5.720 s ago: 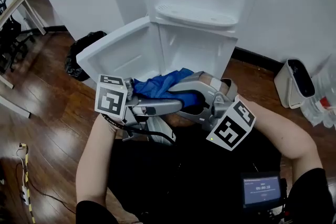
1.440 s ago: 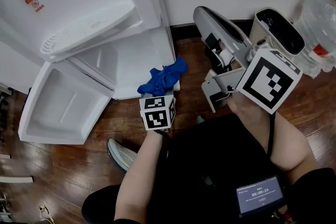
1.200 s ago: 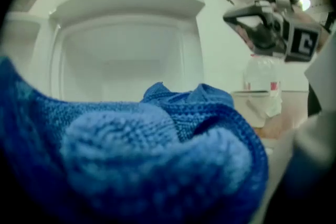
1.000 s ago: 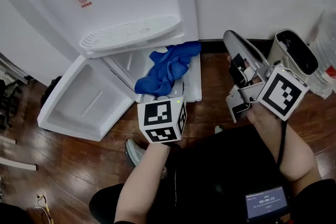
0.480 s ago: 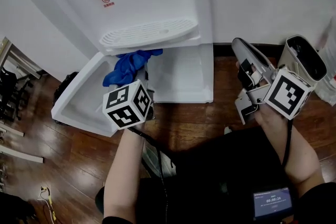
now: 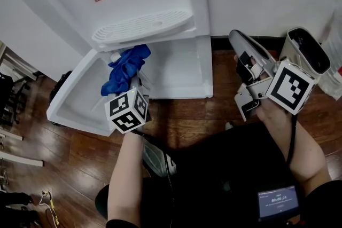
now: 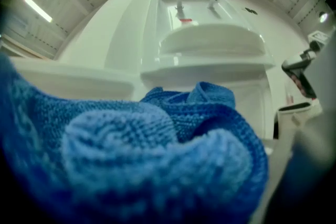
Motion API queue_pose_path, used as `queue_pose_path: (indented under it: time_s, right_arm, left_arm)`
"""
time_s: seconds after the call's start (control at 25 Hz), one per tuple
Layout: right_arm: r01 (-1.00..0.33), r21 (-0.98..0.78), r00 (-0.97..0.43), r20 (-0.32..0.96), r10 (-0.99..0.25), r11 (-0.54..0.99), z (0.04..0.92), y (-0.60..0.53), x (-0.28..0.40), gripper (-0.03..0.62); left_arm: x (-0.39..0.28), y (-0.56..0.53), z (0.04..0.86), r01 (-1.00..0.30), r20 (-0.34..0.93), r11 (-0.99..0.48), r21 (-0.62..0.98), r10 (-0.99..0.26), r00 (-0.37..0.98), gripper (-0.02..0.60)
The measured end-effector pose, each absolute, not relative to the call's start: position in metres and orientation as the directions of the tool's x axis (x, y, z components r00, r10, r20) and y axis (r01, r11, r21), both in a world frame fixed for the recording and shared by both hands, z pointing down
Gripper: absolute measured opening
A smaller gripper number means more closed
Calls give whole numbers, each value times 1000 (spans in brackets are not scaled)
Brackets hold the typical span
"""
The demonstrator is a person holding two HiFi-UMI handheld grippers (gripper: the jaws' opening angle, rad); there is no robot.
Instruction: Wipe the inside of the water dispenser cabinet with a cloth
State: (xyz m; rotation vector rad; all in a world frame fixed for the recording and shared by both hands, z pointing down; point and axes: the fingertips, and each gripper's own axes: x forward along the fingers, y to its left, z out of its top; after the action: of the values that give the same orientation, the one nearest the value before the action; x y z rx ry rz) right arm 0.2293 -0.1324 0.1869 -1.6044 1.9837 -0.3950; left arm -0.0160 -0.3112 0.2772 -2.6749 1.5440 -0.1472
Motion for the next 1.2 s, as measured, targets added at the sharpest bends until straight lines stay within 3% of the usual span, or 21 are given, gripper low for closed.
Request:
queue_pose_path:
  time_s: [0.24,0.36,0.84,1.04,1.2]
  right_arm:
    - [-791,-559,-140,-227,-964,247,191,-133,227,11]
    - [-788,-566,-139,-217,-966,241,191,-133,225,11]
    - [-776,-590,-145,-179,-973,224,199,-136,224,11]
    - [-786,-575,-156,-175,-972,229,201,-138,225,11]
    - [-795,-565,-149,-167,-975,219,204,-144,234,11]
  left_arm:
    - [-17,-318,419,-813,341,-561,-155,-803,489,162]
    - [-12,-310,451,-804,432,-581,-129,-763,481,161]
    - [82,-358,447,-839,456,-545,-17,-751,478,161]
    - [100,-401,457,-852,459,-515,-94,-782,422,161]
    - [116,-402,464,-831,503,-555,-28,-726,468,161]
